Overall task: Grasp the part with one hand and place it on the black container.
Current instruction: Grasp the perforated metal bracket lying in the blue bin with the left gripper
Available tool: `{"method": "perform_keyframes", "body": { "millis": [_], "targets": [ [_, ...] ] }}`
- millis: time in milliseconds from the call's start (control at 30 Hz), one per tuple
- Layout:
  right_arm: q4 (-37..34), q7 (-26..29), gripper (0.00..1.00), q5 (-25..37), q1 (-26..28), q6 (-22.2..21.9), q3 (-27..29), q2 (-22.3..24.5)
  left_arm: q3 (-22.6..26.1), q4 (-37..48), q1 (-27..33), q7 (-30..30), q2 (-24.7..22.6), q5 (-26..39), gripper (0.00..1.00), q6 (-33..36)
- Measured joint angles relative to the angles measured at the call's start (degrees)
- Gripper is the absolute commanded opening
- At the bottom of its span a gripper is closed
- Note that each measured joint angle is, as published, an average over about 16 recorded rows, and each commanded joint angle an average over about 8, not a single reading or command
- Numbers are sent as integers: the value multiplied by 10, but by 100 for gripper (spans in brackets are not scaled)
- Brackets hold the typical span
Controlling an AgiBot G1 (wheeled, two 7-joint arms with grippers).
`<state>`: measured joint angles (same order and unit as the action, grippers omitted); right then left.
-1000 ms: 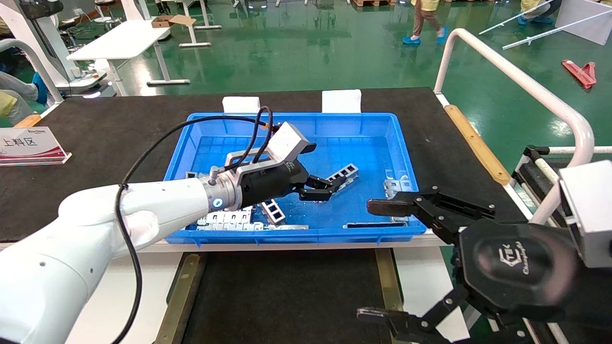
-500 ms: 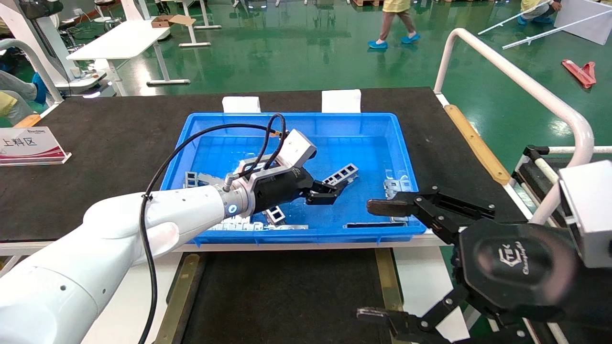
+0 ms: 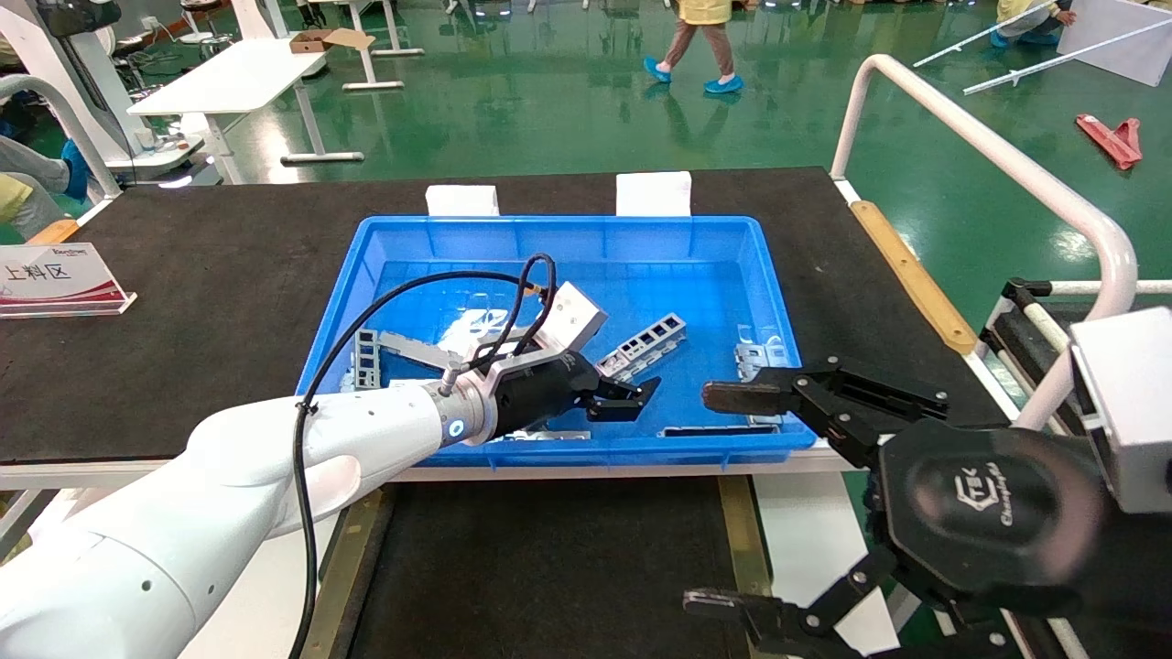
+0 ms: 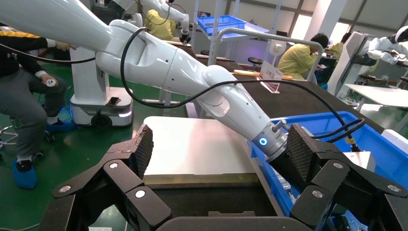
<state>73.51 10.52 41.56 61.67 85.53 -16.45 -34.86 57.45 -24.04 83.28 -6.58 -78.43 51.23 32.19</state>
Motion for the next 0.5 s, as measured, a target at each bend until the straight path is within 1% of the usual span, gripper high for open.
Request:
{"method": "perform_keyframes", "body": {
  "millis": [133,167,200,233,500],
  "targets": [
    [0,0,15,0,0,0,0,0,17,1,-1,1,0,-14,21,-11],
    [0,0,4,0,0,0,0,0,21,1,-2,1,1,-18,9,-13],
    [0,0,0,0,0,0,0,0,25,2,-2,0,1,-22,2,-16],
    [0,0,0,0,0,0,0,0,28,2,-2,0,1,-25,0,-18],
    [0,0,0,0,0,0,-1,0,52,4,-2,-6,1,-53,0,-32]
  ]
}}
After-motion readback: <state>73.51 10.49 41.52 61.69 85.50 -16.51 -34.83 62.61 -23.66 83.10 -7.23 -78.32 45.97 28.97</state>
